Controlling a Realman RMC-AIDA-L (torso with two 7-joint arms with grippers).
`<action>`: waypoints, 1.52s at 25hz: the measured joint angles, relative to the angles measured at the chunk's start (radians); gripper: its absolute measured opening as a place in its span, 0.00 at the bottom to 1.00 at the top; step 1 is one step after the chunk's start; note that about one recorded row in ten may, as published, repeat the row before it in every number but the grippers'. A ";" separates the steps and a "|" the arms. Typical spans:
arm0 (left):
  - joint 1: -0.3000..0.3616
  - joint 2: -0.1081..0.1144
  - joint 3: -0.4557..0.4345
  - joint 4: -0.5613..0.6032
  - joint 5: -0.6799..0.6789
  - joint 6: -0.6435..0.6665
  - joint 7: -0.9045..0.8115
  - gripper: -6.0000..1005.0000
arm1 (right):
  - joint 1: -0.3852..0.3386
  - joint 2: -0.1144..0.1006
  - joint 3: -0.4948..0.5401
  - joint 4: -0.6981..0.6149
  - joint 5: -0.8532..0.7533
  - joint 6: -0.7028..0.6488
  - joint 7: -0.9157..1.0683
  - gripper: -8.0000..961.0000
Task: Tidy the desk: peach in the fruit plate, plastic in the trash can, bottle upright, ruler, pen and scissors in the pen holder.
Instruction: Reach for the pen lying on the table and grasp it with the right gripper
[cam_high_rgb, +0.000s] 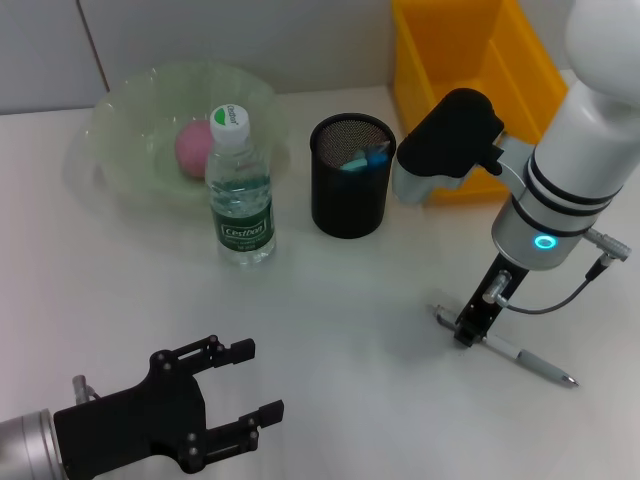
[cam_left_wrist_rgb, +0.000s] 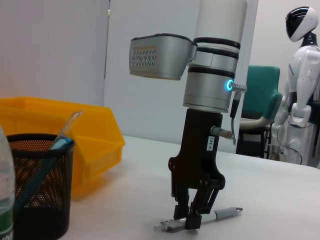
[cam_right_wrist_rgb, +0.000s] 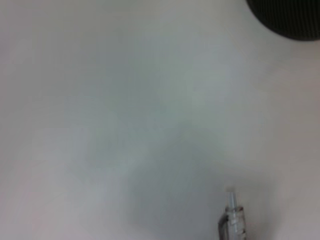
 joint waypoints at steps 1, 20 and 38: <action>0.000 0.000 0.000 0.001 0.000 0.000 0.000 0.71 | 0.001 0.000 0.000 0.002 0.000 0.001 0.000 0.40; 0.009 0.003 0.000 0.000 0.000 0.003 0.000 0.71 | -0.009 -0.001 -0.009 -0.030 0.022 -0.008 -0.005 0.16; 0.005 0.003 0.000 0.002 0.000 0.006 0.000 0.71 | -0.004 -0.002 -0.055 -0.029 0.018 -0.011 0.001 0.18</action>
